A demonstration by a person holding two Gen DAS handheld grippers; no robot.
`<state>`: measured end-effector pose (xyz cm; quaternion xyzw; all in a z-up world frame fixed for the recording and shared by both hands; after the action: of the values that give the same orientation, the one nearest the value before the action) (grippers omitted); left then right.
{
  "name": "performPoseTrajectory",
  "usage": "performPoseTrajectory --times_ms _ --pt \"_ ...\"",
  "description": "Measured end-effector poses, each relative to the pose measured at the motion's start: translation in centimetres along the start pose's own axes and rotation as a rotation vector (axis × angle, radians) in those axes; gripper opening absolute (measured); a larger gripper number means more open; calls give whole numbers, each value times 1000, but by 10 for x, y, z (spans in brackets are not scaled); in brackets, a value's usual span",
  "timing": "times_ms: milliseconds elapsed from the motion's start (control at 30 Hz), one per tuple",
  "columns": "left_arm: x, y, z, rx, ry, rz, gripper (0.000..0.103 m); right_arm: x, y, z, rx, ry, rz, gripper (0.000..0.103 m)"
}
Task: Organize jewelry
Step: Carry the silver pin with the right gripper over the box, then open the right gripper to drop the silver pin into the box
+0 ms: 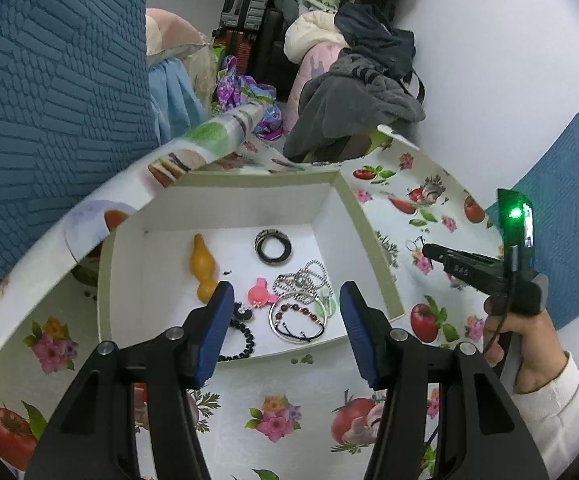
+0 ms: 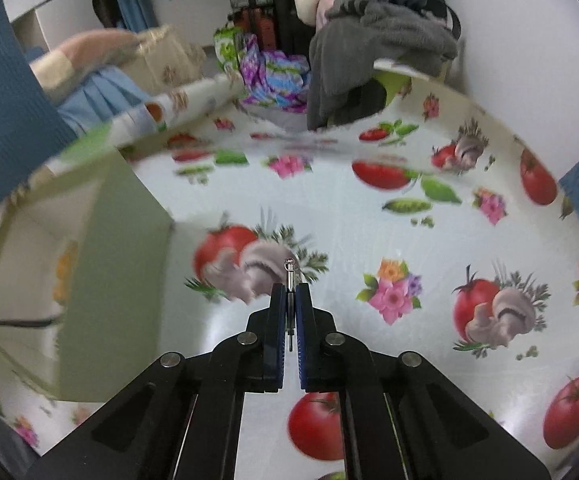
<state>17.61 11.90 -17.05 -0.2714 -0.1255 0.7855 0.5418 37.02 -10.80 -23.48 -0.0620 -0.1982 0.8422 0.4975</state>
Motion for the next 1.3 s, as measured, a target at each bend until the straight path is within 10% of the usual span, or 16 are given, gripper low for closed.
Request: performPoseTrajectory --times_ms 567,1300 --pt "18 -30 67 -130 -26 -15 57 96 -58 114 -209 -129 106 3" --pt "46 -2 64 -93 -46 35 60 162 13 19 50 -165 164 11"
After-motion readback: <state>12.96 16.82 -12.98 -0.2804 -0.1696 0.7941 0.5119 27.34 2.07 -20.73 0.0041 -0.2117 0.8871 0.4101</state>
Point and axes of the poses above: each gripper's, at about its wrist camera, not at the fingertips, and z roughly against the way its jaws point, x to its left, y to its underside, the point moved 4 cm from there along -z, roughly the way its jaws point, and after that the axes turned 8 degrees about x, right-handed, at the moved point
